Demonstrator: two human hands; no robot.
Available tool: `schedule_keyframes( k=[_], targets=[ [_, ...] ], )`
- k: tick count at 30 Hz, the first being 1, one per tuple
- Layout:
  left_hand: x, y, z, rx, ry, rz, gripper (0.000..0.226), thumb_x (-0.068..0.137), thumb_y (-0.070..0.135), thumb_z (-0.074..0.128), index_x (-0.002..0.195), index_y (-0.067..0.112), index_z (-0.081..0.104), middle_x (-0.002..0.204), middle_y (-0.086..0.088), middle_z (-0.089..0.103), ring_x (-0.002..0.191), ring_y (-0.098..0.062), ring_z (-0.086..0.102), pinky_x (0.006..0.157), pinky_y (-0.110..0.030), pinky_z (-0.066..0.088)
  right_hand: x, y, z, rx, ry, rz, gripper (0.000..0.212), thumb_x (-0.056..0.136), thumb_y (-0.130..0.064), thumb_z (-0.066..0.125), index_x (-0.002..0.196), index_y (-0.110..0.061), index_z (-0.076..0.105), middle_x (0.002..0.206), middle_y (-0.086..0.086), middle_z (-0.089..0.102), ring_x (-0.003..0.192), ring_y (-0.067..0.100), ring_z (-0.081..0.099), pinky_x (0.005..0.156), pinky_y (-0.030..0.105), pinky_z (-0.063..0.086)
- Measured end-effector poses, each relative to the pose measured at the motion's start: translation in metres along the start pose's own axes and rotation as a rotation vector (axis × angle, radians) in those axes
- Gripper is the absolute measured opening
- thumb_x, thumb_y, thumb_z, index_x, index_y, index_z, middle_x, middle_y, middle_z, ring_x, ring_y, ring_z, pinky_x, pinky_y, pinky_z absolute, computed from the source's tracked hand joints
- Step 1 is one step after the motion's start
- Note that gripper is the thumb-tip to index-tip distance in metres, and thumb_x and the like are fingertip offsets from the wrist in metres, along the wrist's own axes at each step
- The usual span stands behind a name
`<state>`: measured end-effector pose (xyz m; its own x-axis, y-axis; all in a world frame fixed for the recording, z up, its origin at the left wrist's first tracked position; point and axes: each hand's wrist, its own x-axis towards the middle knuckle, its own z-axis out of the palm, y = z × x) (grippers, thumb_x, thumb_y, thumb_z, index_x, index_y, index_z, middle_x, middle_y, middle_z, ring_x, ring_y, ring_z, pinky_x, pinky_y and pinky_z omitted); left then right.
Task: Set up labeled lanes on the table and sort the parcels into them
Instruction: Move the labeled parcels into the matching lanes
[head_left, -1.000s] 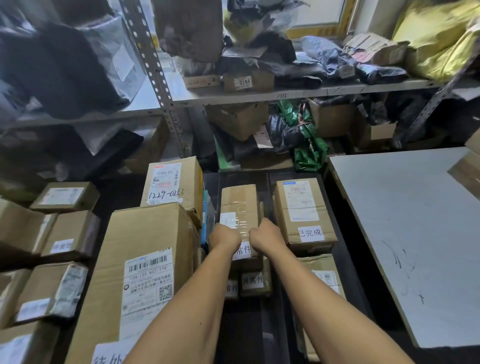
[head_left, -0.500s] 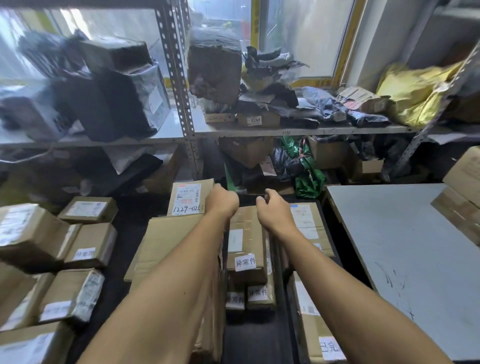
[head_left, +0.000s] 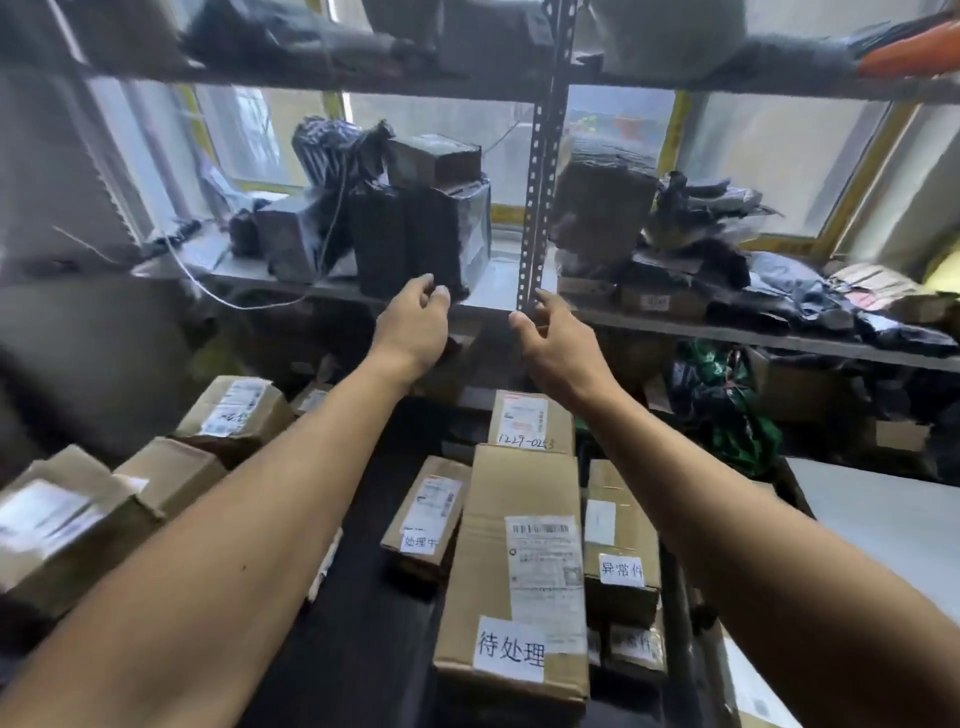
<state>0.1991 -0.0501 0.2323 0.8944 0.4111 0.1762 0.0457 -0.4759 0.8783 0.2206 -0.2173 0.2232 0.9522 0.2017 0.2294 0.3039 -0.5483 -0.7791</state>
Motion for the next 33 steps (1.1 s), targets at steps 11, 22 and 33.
schedule_keyframes(
  k=[11, 22, 33],
  targets=[
    [0.067, -0.152, -0.167, -0.017, 0.263, -0.225, 0.039, 0.101, 0.019, 0.042, 0.138, 0.009, 0.05, 0.134, -0.012, 0.057, 0.124, -0.025, 0.051, 0.101, -0.022, 0.035, 0.061, -0.08, 0.184, -0.177, -0.292, -0.129, 0.057, 0.099, -0.042, 0.049, 0.148, -0.013, 0.039, 0.142, 0.013, 0.055, 0.129, 0.028, 0.052, 0.104, 0.031, 0.038],
    [0.085, -0.303, -0.332, 0.054, 0.446, -0.446, 0.037, 0.099, 0.016, 0.046, 0.133, 0.005, 0.055, 0.133, -0.008, 0.057, 0.125, -0.02, 0.051, 0.09, -0.013, 0.034, 0.053, -0.11, 0.385, -0.211, -0.669, -0.114, 0.054, 0.098, -0.043, 0.05, 0.142, -0.013, 0.044, 0.132, 0.012, 0.062, 0.119, 0.027, 0.06, 0.101, 0.041, 0.047],
    [-0.043, -0.403, -0.358, -0.156, 0.427, -0.908, 0.079, 0.087, 0.061, 0.049, 0.151, 0.023, 0.023, 0.148, -0.004, 0.044, 0.133, -0.024, 0.044, 0.109, -0.046, 0.037, -0.015, -0.148, 0.479, -0.164, -0.968, -0.11, 0.051, 0.101, -0.042, 0.045, 0.143, -0.014, 0.046, 0.136, 0.007, 0.059, 0.121, 0.024, 0.057, 0.104, 0.036, 0.044]
  ],
)
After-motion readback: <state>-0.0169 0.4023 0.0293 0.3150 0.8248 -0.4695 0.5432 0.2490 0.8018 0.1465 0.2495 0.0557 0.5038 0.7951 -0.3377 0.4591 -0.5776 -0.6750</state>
